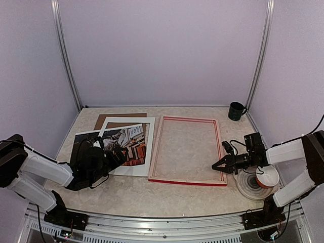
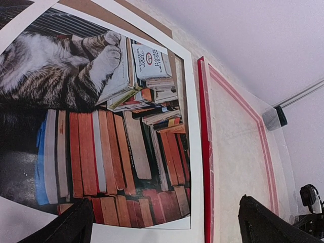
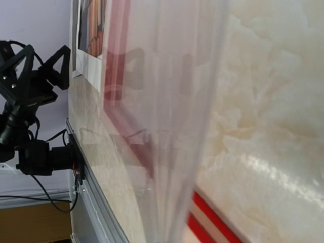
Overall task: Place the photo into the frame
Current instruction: Place the glass panel at the frame body.
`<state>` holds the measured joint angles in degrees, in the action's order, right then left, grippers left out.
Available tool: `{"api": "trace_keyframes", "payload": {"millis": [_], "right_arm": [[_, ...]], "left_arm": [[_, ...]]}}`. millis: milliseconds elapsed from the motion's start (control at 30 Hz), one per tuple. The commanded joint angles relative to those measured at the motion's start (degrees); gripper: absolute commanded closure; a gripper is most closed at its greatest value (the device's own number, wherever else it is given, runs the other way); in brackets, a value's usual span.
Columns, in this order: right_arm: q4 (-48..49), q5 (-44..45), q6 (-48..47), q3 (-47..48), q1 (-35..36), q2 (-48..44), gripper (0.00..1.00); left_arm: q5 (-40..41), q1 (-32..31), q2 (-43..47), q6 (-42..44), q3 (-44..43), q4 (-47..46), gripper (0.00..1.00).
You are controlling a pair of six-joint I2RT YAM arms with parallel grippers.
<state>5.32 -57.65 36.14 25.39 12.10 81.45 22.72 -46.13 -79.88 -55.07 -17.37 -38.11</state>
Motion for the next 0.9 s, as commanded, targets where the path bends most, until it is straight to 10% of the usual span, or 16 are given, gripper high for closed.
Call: {"api": "trace_keyframes", "payload": {"millis": [0, 867], "right_arm": [[-1.9, -1.1, -2.3, 1.6, -1.4, -0.3, 1.00], [-4.4, -1.4, -4.8, 2.2, -4.5, -0.4, 1.00]], "left_arm": [[-0.2, -0.3, 0.1, 0.2, -0.3, -0.4, 0.01], [-0.6, -0.3, -1.5, 0.3, -1.0, -0.5, 0.01]]}}
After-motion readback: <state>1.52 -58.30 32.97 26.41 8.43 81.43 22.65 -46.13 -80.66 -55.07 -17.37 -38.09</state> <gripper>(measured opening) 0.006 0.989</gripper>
